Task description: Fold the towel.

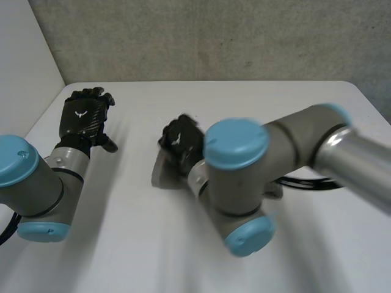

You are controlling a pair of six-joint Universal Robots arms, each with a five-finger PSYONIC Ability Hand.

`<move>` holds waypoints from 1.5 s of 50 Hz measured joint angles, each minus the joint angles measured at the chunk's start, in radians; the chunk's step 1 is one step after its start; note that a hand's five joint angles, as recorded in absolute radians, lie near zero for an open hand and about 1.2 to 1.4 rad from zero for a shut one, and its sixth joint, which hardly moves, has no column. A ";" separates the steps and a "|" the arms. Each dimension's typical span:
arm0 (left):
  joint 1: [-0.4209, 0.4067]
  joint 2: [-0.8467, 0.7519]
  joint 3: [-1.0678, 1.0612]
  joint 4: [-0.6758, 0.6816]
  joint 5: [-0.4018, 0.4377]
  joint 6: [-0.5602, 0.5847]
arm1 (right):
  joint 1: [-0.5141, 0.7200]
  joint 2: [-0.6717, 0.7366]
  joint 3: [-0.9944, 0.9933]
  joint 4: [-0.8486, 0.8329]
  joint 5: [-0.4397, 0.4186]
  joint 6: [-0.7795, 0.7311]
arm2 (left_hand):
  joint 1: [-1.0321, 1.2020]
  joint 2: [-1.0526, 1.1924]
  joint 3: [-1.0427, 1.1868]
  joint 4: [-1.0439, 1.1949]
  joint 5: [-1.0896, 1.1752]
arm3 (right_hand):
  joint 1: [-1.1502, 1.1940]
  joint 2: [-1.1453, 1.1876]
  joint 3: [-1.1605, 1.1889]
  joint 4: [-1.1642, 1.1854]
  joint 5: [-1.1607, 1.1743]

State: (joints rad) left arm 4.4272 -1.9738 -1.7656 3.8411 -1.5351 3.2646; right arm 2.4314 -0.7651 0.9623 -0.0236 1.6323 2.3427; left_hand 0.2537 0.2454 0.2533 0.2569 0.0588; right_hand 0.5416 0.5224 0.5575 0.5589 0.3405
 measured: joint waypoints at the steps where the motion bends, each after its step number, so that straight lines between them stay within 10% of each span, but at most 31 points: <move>1: 0.000 0.000 0.000 0.000 0.000 0.000 | 0.008 0.024 -0.016 0.011 0.017 0.000 | 0.000 0.000 0.000 0.000 0.000 | -0.188 -0.190 -0.194 -0.193 -0.195; 12: -0.005 -0.012 0.000 0.000 0.002 0.003 | -0.132 -0.054 0.061 0.095 0.115 0.103 | -0.002 0.000 0.000 0.000 0.000 | -0.312 -0.279 -0.311 -0.302 -0.281; 30: -0.101 -0.030 -0.005 -0.002 0.011 0.006 | -0.554 -0.354 0.719 -0.071 -0.251 0.421 | -0.002 0.000 0.000 0.000 0.000 | 0.049 0.070 0.034 0.029 0.078; 52: -0.109 -0.036 -0.005 -0.001 0.007 0.006 | -0.574 -0.315 0.759 -0.216 -0.307 0.659 | -0.002 0.000 0.000 0.000 0.000 | 0.427 0.428 0.399 0.397 0.444; 60: -0.109 -0.035 -0.007 -0.001 0.007 0.006 | -0.569 -0.295 0.771 -0.253 -0.295 0.653 | -0.001 0.000 0.000 0.000 0.000 | 0.763 0.769 0.772 0.775 0.815; 75: -0.111 -0.012 -0.016 0.022 0.003 0.003 | -0.647 -0.426 0.840 -0.185 -0.327 0.486 | -0.002 0.000 0.000 0.000 0.000 | 0.764 0.769 0.775 0.779 0.815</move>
State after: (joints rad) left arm 4.3164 -1.9861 -1.7812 3.8632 -1.5317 3.2677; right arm 1.7842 -1.1916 1.8019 -0.2083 1.3058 2.8290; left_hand 0.2521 0.2449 0.2533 0.2569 0.0588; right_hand 1.3060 1.2912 1.3324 1.3376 1.1555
